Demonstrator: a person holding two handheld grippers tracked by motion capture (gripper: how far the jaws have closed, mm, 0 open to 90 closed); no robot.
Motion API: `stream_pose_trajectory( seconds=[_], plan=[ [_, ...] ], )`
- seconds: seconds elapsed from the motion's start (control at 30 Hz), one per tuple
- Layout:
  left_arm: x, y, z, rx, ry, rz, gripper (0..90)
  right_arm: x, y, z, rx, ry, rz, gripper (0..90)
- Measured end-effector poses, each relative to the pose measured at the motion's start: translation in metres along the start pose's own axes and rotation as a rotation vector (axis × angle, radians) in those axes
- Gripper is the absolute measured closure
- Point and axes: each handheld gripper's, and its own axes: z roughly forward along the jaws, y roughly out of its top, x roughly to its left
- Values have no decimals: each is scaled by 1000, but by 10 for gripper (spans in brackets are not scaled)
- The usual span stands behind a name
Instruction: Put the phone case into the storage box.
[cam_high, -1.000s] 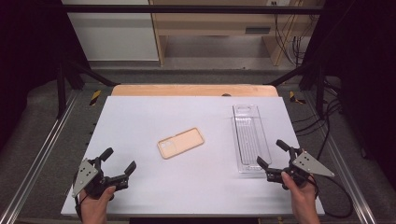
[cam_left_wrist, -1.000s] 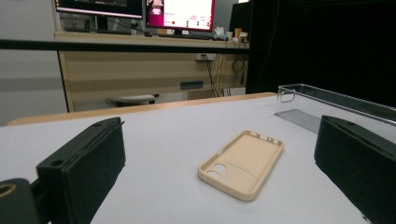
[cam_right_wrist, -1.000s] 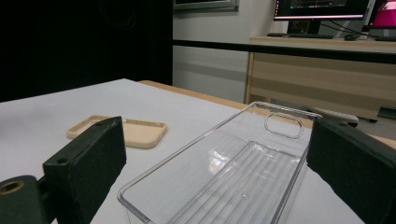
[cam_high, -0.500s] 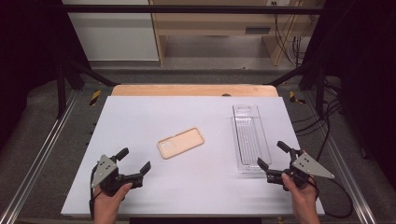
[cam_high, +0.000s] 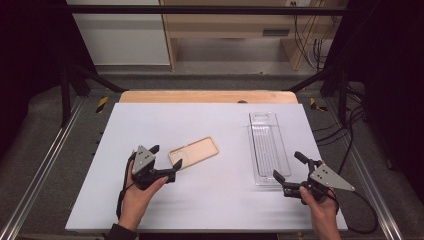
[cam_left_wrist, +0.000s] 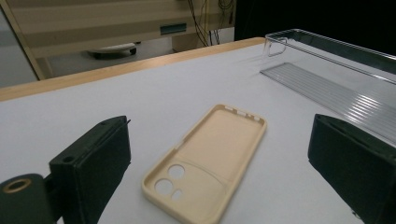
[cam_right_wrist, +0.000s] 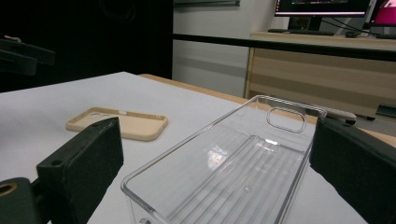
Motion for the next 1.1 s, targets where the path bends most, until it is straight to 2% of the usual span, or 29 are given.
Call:
stream_pose_trajectory(
  seconds=[0.27, 0.3, 0.4, 0.63, 0.73, 0.83, 0.97, 1.1],
  plan=[
    [-4, 6, 23, 81, 2, 46, 47, -1, -1, 0, 9, -5, -4, 33],
    [-4, 6, 23, 81, 2, 46, 48, -1, -1, 0, 9, -5, -6, 33],
    [-4, 7, 37, 136, -3, 31, 52, 0, -1, 0, 11, -5, -7, 33],
    [-4, 7, 49, 179, 13, 34, 56, -1, -1, 0, 10, -5, -5, 33],
    [-5, 5, 56, 232, 24, 46, 57, 0, -1, 0, 10, -2, -7, 33],
    [-5, 4, 59, 253, 39, 34, 62, -1, -1, -1, 10, -2, -7, 33],
    [-7, 3, 60, 270, 54, 33, 132, -1, 0, -1, 12, 0, 1, 33],
    [-7, 2, 61, 294, 55, 11, 239, -1, 0, -1, 9, 1, -8, 34]
  ],
)
